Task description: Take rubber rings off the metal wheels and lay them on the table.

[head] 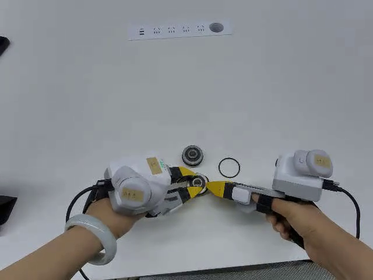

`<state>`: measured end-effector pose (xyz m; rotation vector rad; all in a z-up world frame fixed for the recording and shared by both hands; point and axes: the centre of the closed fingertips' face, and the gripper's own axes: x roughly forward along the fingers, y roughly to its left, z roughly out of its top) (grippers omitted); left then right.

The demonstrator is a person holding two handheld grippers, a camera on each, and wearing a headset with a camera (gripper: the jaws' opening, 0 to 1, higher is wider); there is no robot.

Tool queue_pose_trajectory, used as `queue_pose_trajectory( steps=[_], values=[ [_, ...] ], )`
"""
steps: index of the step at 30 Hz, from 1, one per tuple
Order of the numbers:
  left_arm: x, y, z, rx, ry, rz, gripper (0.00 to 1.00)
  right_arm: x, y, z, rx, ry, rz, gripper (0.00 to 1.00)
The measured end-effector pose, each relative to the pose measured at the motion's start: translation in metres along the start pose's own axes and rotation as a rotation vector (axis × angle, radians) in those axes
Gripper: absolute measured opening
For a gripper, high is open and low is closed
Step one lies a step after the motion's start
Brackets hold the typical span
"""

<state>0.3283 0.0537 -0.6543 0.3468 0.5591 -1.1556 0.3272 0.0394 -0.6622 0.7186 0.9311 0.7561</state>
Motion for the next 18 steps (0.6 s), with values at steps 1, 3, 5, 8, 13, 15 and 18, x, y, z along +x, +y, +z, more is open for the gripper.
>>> queue_pose_trajectory(
  steps=[1,3,5,8,13,15,18],
  values=[
    [0.0000,0.0001,0.0000,0.000,0.000,0.000,0.14,-0.0001,-0.0003,0.0001,-0.003,0.000,-0.002,0.04],
    [0.0000,0.0001,0.0000,0.000,0.000,0.000,0.14,-0.0001,0.0000,0.0001,-0.001,0.001,-0.002,0.04],
    [0.0000,0.0002,0.0000,-0.001,0.000,0.000,0.14,-0.0001,-0.0001,0.0001,-0.005,0.002,-0.002,0.04],
    [0.0000,0.0002,0.0000,-0.002,0.001,0.001,0.14,-0.0004,-0.0003,0.0002,-0.012,0.002,-0.002,0.04],
    [0.0000,0.0002,0.0001,-0.001,0.000,-0.001,0.14,-0.0011,0.0009,0.0010,-0.026,0.001,-0.003,0.02],
    [0.0000,0.0001,0.0002,-0.001,0.001,-0.001,0.14,-0.0011,0.0007,0.0010,-0.031,0.003,-0.004,0.02],
    [-0.0001,-0.0002,0.0005,-0.001,0.001,-0.001,0.14,-0.0012,0.0011,0.0011,-0.039,0.004,-0.004,0.02]
  ],
)
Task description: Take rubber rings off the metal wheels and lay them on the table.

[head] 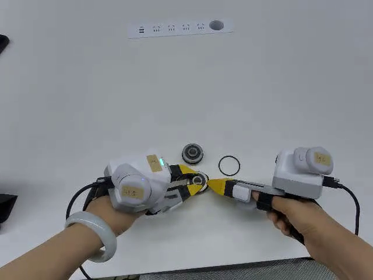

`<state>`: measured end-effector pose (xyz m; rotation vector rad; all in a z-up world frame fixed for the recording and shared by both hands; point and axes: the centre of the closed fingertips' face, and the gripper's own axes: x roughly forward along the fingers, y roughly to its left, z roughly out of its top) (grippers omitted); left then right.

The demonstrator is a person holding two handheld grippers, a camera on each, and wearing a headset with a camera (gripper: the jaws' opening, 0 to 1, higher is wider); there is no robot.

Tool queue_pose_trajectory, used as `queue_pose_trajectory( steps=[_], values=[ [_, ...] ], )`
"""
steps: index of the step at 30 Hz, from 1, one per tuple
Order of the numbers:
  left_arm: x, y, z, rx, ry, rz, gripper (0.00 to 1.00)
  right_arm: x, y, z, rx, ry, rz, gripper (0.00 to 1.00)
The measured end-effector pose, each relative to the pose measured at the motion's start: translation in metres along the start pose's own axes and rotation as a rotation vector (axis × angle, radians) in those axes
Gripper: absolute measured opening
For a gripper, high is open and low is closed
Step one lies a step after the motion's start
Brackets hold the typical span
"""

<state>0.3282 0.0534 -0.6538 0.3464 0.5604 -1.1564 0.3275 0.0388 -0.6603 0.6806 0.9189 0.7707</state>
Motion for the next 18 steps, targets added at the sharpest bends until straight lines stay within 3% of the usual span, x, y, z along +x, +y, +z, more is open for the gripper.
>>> queue_pose_trajectory(
  steps=[18],
  values=[
    [0.0001,0.0000,-0.0006,0.000,0.004,0.000,0.13,0.0027,0.0093,0.0018,-0.006,-0.011,0.010,0.01]
  ],
)
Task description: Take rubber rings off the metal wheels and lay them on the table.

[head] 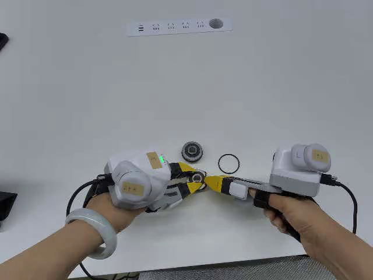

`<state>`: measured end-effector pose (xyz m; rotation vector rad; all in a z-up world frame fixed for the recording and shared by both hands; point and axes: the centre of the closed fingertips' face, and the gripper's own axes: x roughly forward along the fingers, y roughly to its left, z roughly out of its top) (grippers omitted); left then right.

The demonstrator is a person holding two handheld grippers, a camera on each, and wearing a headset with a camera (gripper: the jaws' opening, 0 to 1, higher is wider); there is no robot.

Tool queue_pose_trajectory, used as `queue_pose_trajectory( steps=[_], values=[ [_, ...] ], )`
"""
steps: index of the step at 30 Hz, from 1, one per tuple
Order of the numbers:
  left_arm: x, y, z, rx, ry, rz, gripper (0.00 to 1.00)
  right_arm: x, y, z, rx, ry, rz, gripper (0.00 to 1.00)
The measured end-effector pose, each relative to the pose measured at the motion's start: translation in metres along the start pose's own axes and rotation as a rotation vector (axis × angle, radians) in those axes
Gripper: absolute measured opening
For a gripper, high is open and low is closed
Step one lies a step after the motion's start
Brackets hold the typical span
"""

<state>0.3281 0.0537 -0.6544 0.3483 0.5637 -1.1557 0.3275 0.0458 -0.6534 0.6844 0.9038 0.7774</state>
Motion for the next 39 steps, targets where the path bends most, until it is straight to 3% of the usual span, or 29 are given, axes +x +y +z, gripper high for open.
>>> queue_pose_trajectory(
  steps=[13,18,21,34,39],
  values=[
    [0.000,0.000,0.000,0.001,0.000,-0.001,0.13,0.002,0.005,0.001,-0.001,0.004,0.020,0.01],
    [0.000,0.000,0.000,0.001,0.000,-0.001,0.13,0.002,0.010,0.001,-0.004,0.009,0.039,0.01],
    [0.000,0.000,0.000,0.001,0.000,-0.001,0.13,0.000,0.016,0.005,0.017,-0.015,0.066,0.02],
    [0.000,0.000,0.000,0.011,-0.003,-0.010,0.14,0.000,0.008,0.006,0.013,-0.017,0.023,0.02],
    [-0.004,0.002,0.006,0.004,-0.036,-0.006,0.16,-0.001,0.005,0.006,0.014,-0.018,0.011,0.02]
  ],
)
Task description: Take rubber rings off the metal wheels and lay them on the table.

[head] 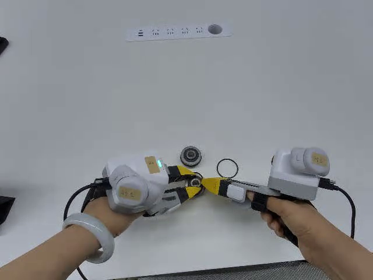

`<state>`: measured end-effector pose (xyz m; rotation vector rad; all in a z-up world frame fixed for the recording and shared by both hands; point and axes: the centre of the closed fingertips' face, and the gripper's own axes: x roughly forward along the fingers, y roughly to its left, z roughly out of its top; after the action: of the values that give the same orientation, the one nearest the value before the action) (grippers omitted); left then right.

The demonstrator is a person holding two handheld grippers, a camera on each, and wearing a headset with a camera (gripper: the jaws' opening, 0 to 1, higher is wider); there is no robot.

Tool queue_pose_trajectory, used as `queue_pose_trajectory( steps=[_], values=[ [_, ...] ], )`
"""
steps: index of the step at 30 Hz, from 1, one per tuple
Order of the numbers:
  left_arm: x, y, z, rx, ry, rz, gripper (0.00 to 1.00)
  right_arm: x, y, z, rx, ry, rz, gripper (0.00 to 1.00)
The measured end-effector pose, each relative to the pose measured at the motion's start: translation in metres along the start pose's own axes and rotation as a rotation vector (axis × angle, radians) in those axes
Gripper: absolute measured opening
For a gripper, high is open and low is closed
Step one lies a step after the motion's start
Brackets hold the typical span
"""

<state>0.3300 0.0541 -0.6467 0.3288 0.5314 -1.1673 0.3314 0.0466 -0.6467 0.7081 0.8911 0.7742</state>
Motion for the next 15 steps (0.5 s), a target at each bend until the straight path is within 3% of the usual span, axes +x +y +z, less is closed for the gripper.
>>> queue_pose_trajectory(
  steps=[4,15],
  values=[
    [-0.006,0.003,0.002,0.004,-0.011,0.016,0.21,0.000,0.000,-0.001,0.000,0.002,-0.001,0.02],
    [-0.024,0.017,-0.016,-0.022,0.013,0.067,0.35,-0.002,0.004,-0.001,0.002,-0.002,0.007,0.02]
  ],
)
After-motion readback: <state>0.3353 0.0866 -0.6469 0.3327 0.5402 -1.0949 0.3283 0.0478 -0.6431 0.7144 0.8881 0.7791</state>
